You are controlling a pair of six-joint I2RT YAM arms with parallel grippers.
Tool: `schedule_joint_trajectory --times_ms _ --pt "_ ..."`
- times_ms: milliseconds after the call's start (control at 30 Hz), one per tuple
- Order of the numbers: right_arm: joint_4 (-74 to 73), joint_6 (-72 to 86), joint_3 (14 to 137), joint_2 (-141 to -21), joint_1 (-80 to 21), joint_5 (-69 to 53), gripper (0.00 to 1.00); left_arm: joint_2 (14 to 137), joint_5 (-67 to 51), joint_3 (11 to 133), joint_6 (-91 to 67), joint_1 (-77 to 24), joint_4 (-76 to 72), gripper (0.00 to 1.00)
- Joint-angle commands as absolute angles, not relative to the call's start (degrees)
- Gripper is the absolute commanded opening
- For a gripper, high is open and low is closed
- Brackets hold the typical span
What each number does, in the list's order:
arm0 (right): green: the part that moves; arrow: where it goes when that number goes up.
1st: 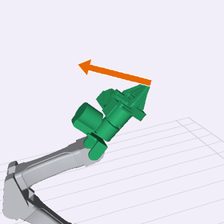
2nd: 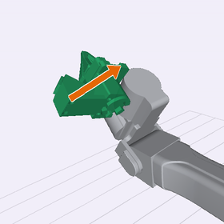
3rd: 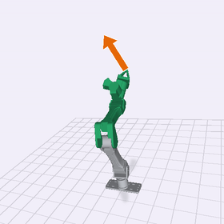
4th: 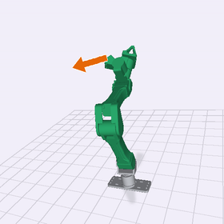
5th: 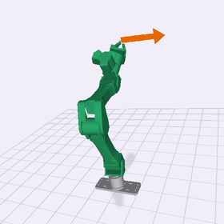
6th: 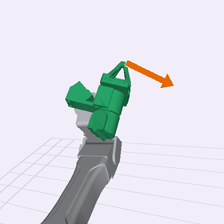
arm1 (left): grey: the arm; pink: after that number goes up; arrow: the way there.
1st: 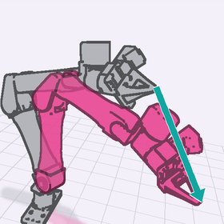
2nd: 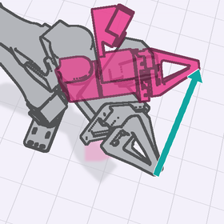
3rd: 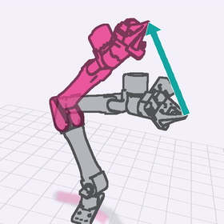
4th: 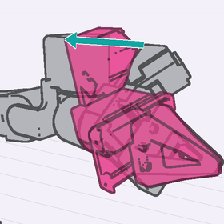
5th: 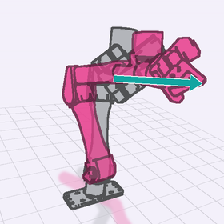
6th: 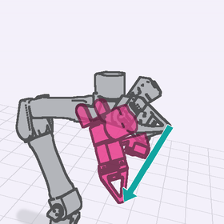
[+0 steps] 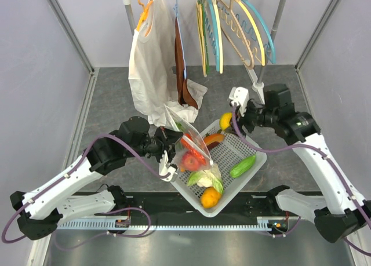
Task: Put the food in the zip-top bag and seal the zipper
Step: Pick up the fake fruit from the bin, then place the fake fruit in the zipper food storage bag.
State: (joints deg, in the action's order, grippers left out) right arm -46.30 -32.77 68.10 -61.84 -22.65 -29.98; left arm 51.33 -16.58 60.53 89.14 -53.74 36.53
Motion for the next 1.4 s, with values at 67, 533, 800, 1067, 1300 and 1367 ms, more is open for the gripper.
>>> schedule_joint_trajectory --times_ms 67,533,800,1067,1300,1367 --pt "-48.78 -17.7 87.26 -63.54 -22.68 -43.2 0.5 51.76 -16.79 60.47 87.1 -53.61 35.95 0.02" --pt "-28.65 3.78 87.01 -68.11 -31.36 -56.25 0.44 55.81 -16.61 65.04 87.45 -53.61 35.16 0.02" --pt "-28.83 3.96 84.9 -72.06 -36.38 -50.98 0.43 55.11 -16.52 64.86 86.83 -53.61 33.66 0.02" --pt "-32.08 1.32 82.88 -74.97 -37.0 -44.92 0.42 54.41 -16.88 65.92 87.1 -53.61 33.75 0.02" --pt "-35.15 -1.75 84.9 -75.41 -37.0 -34.2 0.41 52.56 -17.75 65.39 89.03 -53.61 35.07 0.02" --pt "-36.65 -3.85 84.9 -75.24 -37.0 -31.92 0.43 52.12 -17.67 65.48 89.73 -53.61 35.24 0.02"
